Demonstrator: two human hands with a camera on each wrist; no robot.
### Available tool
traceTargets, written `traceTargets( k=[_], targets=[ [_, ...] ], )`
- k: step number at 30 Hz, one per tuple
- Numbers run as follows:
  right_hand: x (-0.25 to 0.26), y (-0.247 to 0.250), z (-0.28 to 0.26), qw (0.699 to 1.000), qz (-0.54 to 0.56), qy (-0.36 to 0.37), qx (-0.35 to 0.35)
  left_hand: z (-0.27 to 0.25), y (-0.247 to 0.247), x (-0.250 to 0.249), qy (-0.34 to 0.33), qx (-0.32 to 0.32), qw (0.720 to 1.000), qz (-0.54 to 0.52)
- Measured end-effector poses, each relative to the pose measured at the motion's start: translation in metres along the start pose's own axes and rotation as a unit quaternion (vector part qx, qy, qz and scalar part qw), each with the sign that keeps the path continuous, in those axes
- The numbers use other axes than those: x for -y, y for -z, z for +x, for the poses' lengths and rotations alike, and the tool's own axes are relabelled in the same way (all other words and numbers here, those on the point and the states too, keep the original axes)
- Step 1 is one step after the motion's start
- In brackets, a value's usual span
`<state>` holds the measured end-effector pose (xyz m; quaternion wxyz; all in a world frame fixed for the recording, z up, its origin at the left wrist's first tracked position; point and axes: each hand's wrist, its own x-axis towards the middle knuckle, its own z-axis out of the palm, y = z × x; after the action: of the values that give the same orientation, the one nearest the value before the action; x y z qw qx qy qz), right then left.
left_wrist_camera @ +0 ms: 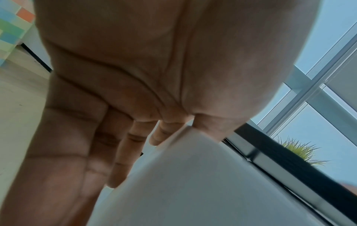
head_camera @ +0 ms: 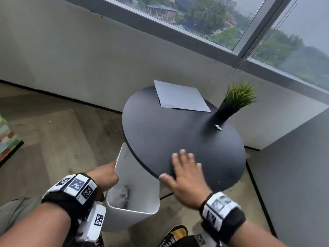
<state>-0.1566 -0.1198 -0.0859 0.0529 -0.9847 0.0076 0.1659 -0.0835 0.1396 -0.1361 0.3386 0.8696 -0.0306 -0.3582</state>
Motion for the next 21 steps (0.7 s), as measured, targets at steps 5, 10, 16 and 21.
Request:
traceTargets(
  k=[5,10,16,21],
  targets=[
    [-0.026,0.026,0.013,0.991,0.056,0.101,-0.064,0.000,-0.001,-0.001,0.001,-0.001,1.000,0.003],
    [-0.053,0.030,0.045,0.977,0.029,-0.208,0.031,0.002,0.001,0.003,0.011,-0.006,1.000,0.009],
    [0.029,0.033,0.018,0.972,0.010,0.230,0.048,0.022,0.003,0.017,0.007,-0.005,1.000,-0.018],
    [-0.024,0.040,0.079,0.991,0.000,-0.130,-0.012,0.015,0.007,0.017,0.008,-0.010,0.999,-0.041]
  ],
)
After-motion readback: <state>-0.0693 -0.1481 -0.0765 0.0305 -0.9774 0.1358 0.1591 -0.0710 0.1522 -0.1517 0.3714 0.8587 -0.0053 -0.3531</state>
